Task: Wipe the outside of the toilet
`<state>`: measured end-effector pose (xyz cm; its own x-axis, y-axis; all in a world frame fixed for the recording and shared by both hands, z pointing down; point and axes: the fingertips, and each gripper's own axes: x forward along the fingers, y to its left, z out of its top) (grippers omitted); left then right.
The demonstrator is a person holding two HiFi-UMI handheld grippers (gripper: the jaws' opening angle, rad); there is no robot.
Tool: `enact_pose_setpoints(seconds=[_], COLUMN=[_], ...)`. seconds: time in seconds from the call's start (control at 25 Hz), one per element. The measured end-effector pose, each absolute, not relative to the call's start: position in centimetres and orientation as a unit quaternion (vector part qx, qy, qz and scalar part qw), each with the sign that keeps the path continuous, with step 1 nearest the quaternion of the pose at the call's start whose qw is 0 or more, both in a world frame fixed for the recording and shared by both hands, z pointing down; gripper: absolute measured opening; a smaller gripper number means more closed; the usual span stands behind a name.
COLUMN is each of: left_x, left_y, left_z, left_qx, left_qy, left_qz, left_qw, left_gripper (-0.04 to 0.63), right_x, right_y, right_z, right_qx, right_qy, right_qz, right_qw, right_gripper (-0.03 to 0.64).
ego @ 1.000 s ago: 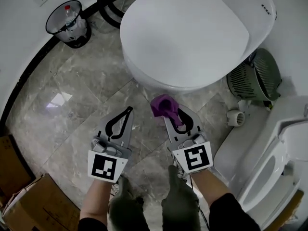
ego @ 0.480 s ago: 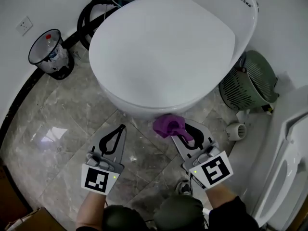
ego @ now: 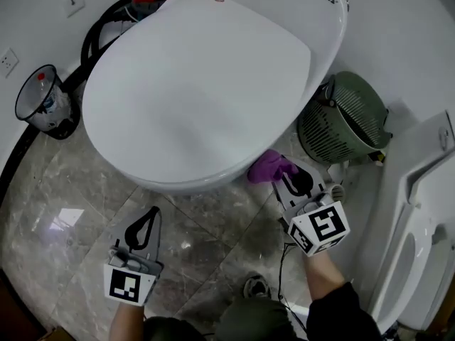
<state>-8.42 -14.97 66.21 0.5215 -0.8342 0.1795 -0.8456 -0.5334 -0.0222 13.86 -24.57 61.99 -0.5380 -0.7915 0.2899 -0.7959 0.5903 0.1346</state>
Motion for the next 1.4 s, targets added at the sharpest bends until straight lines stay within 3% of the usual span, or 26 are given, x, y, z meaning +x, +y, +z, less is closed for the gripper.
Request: enact_pose_setpoints(seconds=[0.36, 0.84, 1.4], left_x=[-3.4, -0.6, -2.8], left_y=[-15.0, -14.2, -12.4], left_z=[68.3, 69.2, 68.7], left_qx=[0.888, 0.895, 0.9], left_qy=[-0.437, -0.409, -0.405], left_qz=[0.134, 0.172, 0.159], left_qw=[0.04, 0.044, 0.032], left_gripper=[0.003, 0.003, 0.003], right_x=[20.5, 31.6, 29.8], right_y=[-30.2, -41.2, -34.1], right_z=[63.1, 64.6, 65.3], right_qx=[0.51, 0.638, 0.625], right_qy=[-0.85, -0.756, -0.767], right_qz=[0.008, 0.002, 0.008], right_qw=[0.132, 0.147, 0.143], right_gripper=[0.052, 0.049, 0.048])
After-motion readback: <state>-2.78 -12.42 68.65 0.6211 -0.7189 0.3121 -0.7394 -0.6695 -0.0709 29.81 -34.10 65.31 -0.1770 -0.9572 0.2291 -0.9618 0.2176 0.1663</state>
